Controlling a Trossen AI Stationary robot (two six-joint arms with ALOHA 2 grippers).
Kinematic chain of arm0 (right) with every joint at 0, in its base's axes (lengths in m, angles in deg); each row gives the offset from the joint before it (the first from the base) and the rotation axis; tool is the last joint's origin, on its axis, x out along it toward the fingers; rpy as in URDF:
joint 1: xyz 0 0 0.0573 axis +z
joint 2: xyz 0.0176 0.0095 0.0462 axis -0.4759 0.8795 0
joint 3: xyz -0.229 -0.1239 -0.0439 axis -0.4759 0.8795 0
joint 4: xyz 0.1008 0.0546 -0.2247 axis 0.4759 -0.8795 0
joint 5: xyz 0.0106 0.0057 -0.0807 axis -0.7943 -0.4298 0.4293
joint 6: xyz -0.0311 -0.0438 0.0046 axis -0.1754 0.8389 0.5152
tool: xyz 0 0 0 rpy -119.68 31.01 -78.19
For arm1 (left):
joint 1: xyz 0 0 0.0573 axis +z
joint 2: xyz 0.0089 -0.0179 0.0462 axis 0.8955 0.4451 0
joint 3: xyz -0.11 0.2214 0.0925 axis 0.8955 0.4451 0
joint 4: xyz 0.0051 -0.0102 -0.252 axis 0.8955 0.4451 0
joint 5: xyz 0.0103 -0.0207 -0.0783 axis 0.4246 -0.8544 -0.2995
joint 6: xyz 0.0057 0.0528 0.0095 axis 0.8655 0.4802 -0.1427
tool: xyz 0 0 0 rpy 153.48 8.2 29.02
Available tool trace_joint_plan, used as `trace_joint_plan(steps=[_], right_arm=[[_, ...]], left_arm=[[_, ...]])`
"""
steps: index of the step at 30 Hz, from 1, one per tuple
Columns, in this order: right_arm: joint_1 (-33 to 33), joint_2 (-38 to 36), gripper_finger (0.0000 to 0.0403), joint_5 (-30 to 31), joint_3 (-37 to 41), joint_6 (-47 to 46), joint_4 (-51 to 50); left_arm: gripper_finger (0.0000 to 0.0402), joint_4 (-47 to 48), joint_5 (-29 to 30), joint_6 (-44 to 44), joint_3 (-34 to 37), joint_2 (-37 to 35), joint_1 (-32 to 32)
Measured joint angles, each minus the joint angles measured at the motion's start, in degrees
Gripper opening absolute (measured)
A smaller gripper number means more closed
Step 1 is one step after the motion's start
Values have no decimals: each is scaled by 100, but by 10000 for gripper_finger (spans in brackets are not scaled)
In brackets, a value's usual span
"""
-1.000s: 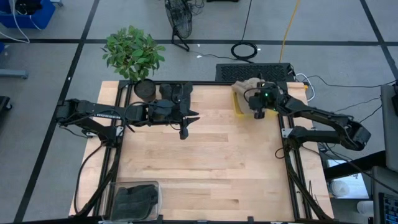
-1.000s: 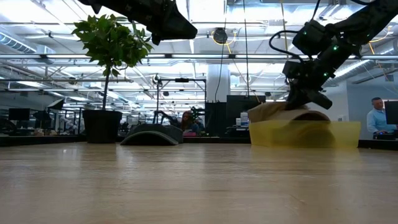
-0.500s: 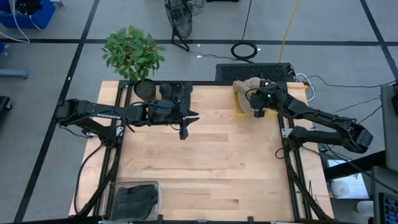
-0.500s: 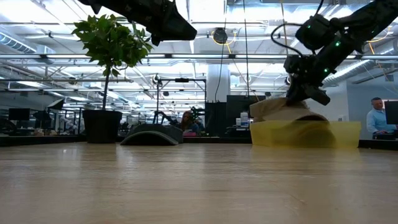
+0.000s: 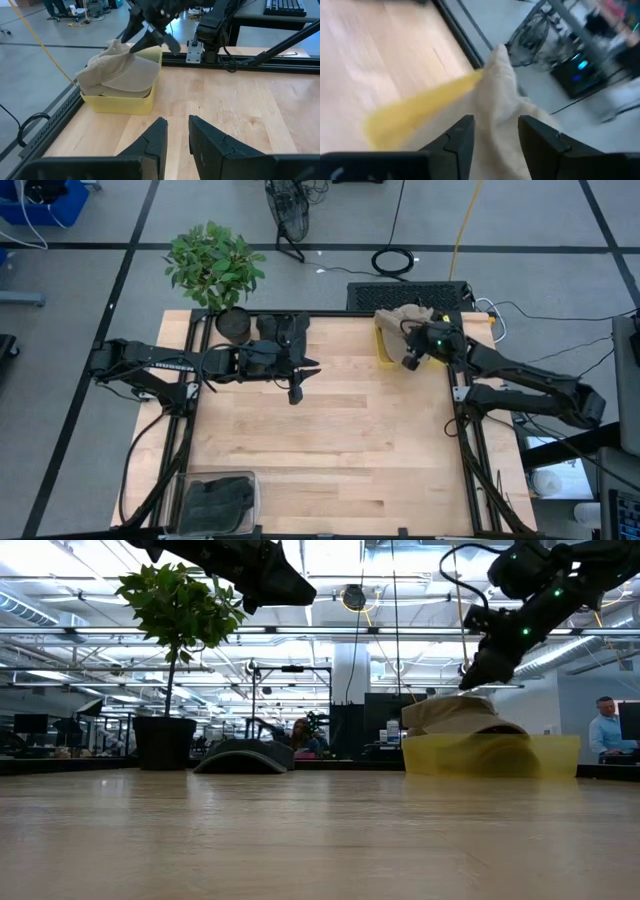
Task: Pick & Place hat
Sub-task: Put the brown cap into the yellow bin
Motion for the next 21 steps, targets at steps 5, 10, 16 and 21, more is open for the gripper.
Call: trace_joint_plan(steps=[5, 10, 16, 21], right_arm=[[411, -85, 128, -19, -2, -2021, -491], [652, -21, 112, 206, 113, -3146, -824], [532, 202, 76, 762, 993, -3515, 451], [291, 349, 41, 908, 1842, -3463, 1674]], left_arm=[[85, 2, 0, 17, 0, 1, -2], [85, 4, 0, -5, 0, 0, -1], [85, 4, -1, -85, 0, 2, -2], [85, 2, 0, -63, 0, 1, -2]])
